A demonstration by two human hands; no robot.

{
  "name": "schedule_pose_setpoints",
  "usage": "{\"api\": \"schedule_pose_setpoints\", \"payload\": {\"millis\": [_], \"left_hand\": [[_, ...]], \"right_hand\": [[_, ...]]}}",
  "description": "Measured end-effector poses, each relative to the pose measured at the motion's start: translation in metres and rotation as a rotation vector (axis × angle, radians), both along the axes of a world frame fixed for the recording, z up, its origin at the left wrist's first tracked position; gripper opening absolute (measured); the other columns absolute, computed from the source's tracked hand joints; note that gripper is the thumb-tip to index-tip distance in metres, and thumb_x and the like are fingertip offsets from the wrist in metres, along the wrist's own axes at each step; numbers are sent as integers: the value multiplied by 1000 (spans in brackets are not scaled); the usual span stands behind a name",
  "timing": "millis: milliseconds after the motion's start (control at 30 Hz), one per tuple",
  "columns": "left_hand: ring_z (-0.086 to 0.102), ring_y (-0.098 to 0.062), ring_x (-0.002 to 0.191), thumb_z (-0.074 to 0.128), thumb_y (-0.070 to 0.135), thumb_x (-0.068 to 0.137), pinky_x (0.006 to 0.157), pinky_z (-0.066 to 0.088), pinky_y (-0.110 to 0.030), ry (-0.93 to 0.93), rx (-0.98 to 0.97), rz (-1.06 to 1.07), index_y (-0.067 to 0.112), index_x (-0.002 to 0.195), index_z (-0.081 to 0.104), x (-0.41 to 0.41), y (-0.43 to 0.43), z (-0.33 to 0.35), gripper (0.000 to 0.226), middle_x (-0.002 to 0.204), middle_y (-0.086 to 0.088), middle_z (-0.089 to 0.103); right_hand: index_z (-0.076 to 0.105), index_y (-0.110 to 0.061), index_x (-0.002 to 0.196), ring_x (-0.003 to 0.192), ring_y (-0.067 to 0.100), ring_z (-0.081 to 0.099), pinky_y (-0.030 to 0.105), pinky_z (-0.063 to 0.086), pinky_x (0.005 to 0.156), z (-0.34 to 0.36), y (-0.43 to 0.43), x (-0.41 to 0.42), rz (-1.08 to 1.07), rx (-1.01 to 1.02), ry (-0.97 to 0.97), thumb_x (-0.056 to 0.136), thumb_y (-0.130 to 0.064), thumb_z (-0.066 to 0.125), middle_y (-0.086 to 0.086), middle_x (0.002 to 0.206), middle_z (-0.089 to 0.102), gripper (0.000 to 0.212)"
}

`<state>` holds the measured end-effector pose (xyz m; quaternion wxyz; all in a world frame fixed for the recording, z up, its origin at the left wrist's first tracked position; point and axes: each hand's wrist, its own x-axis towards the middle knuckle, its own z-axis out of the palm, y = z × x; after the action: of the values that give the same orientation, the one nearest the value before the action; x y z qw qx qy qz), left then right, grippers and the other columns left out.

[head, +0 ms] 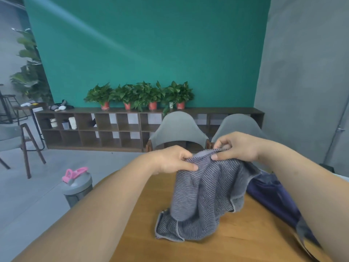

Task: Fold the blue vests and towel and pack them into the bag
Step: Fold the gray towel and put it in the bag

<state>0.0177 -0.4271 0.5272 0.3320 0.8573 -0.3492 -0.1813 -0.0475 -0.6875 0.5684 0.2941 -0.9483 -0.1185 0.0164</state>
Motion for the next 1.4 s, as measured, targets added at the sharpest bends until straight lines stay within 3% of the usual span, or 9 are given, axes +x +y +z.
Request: {"api": "schedule_pose_setpoints", "payload": {"millis": [167,300,467,667,800,900,1000,1233,1400], "left_hand": [[46,-31,67,77,71,80,70,40,-40,-153,98,118,9,75,52,18,30,-16,67,72,-11,46],[74,-20,93,83,44,89,91,57,-38,180,181,-25,16,89,72,13,51,-27,30,97,-2,78],[73,-28,106,77,28,96,99,58,-44,413,126,-26,8,105,71,26,79,-28,22,116,-17,75],[69,-23,77,68,36,101,80,58,-38,-214,789,187,17,99,70,60,64,-62,20,104,-10,75],[77,-22,74,58,27,107,73,62,-41,-305,139,585,14,108,63,80,36,6,13,91,-9,76],[75,-19,84,57,27,107,81,62,-43,-433,-503,727,21,103,58,91,22,94,7,95,-3,73],[62,-17,91,52,25,107,86,52,-36,-678,-763,696,20,104,54,89,11,157,6,102,3,65],[36,-16,152,43,13,110,115,32,-29,-823,-868,546,20,107,41,60,4,172,8,161,-5,42],[60,-15,118,48,24,110,93,44,-28,-764,-574,587,20,109,48,43,19,95,5,136,-2,62]], "right_hand": [[73,-23,86,80,12,62,28,45,75,-27,-23,-4,-62,-228,86,95,-52,71,-11,81,70,30],[77,-36,91,91,11,70,32,54,82,-45,-36,-20,59,-65,387,99,-46,68,-11,95,76,15],[74,-2,116,112,28,70,40,51,100,-64,-57,-23,165,427,593,101,-24,68,17,122,73,27],[72,-12,113,67,18,71,27,53,56,-111,-48,17,-274,-503,762,105,-41,52,8,89,80,37],[73,-9,120,92,22,73,27,58,73,-45,-52,57,-500,-672,91,88,-30,78,7,114,76,39],[69,-13,124,106,27,72,40,59,96,34,-57,73,-667,286,-490,81,-18,89,10,118,71,48],[67,-26,101,86,20,78,36,65,81,102,-45,68,-631,844,-819,100,0,47,9,114,71,33],[61,-29,98,96,9,75,36,60,96,122,-34,48,-598,904,-1058,94,-5,33,8,114,71,37],[65,-13,111,79,8,68,19,50,77,46,-24,17,-772,617,-834,102,-12,35,6,99,70,31]]}}
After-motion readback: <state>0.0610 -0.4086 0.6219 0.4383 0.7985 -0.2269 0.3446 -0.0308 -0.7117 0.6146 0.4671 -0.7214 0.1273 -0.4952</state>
